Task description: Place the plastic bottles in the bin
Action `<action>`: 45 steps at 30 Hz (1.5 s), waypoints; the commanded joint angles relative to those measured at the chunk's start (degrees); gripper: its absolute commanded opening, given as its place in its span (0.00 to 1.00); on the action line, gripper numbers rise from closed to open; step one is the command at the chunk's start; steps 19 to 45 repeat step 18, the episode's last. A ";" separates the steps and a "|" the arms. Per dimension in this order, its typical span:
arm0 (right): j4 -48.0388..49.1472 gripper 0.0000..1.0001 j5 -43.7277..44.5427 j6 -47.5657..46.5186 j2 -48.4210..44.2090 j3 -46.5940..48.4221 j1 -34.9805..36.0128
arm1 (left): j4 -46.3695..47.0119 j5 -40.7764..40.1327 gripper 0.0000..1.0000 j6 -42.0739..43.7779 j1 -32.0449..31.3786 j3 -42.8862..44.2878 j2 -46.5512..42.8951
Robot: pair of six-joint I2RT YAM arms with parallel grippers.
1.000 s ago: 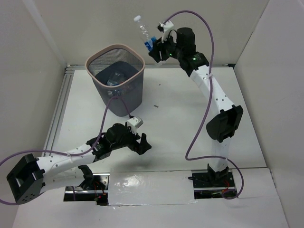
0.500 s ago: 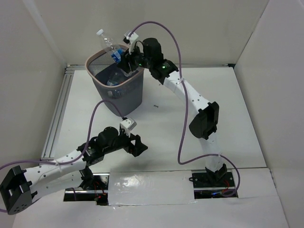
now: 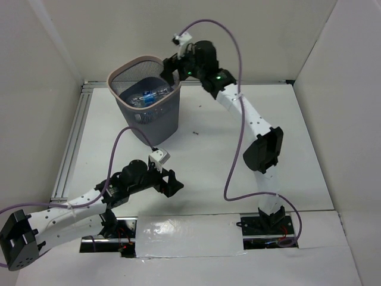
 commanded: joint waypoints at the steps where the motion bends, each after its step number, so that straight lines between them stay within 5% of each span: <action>1: -4.28 1.00 4.59 1.74 -11.62 -4.94 -8.12 | 2.29 -0.58 1.00 0.70 -0.21 1.28 -0.93; 5: -10.69 1.00 12.83 2.01 -20.85 -18.82 -13.85 | 2.29 -0.06 1.00 2.29 -0.74 4.61 2.14; 11: -15.03 1.00 30.25 -0.46 -37.01 -48.43 -12.80 | 4.23 1.17 1.00 3.96 -0.74 10.85 8.29; 18: -11.51 1.00 28.26 -0.46 -57.58 -69.11 -15.61 | 4.75 1.70 1.00 4.58 -0.21 17.89 15.15; 45: -11.51 1.00 28.26 -0.46 -57.58 -69.11 -15.61 | 4.75 1.70 1.00 4.58 -0.21 17.89 15.15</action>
